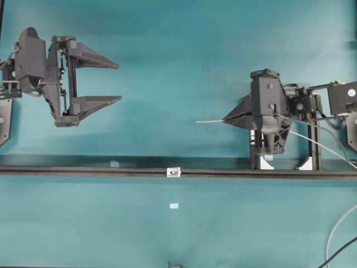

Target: Insert the wire through the hole in the metal fitting marked with a red label.

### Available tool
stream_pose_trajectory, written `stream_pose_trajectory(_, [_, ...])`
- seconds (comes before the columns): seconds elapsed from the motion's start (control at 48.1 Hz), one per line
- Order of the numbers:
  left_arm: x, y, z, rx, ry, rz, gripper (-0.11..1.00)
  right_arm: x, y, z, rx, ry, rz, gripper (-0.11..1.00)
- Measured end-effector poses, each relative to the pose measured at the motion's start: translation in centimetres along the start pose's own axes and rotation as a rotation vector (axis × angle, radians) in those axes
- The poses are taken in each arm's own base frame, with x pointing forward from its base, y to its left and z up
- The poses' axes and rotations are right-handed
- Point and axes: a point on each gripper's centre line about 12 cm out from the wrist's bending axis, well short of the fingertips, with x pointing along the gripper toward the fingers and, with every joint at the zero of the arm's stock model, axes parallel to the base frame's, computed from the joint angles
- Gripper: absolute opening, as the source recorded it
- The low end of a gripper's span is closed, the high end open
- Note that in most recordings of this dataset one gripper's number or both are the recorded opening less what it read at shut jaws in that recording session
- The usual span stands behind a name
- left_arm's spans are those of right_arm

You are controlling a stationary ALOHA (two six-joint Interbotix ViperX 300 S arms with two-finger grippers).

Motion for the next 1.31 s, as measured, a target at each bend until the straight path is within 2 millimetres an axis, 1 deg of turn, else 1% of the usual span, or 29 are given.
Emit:
stream_pose_trajectory(0.228, [-0.4,-0.4,0.6,-0.038,-0.029,-0.015,0.53,-0.4,0.7,0.0,-0.005,-0.022,0.024,0.00])
stream_pose_trajectory(0.395, [-0.6,-1.5,0.8,-0.052,-0.037,-0.055,0.53,-0.8,1.8,0.2,-0.020,-0.038,0.054,0.00])
stream_pose_trajectory(0.665, [-0.8,-3.4,0.9,-0.044,-0.037,-0.123,0.53,-0.9,2.9,0.4,0.023,-0.089,0.099,0.00])
stream_pose_trajectory(0.831, [-0.8,-4.0,0.9,-0.051,-0.038,-0.142,0.53,-1.0,3.4,-0.6,0.087,-0.117,0.124,0.00])
stream_pose_trajectory(0.997, [-0.6,-5.3,0.9,-0.043,-0.038,-0.185,0.53,-1.1,4.3,-1.1,0.109,-0.126,0.151,0.00])
stream_pose_trajectory(1.121, [0.0,-6.2,0.4,-0.034,-0.024,-0.211,0.53,-1.0,4.6,-1.4,0.099,-0.123,0.159,0.00])
stream_pose_trajectory(1.308, [1.1,-7.1,-1.5,-0.021,0.020,-0.230,0.53,-0.2,4.9,-2.3,0.089,-0.113,0.166,0.00])
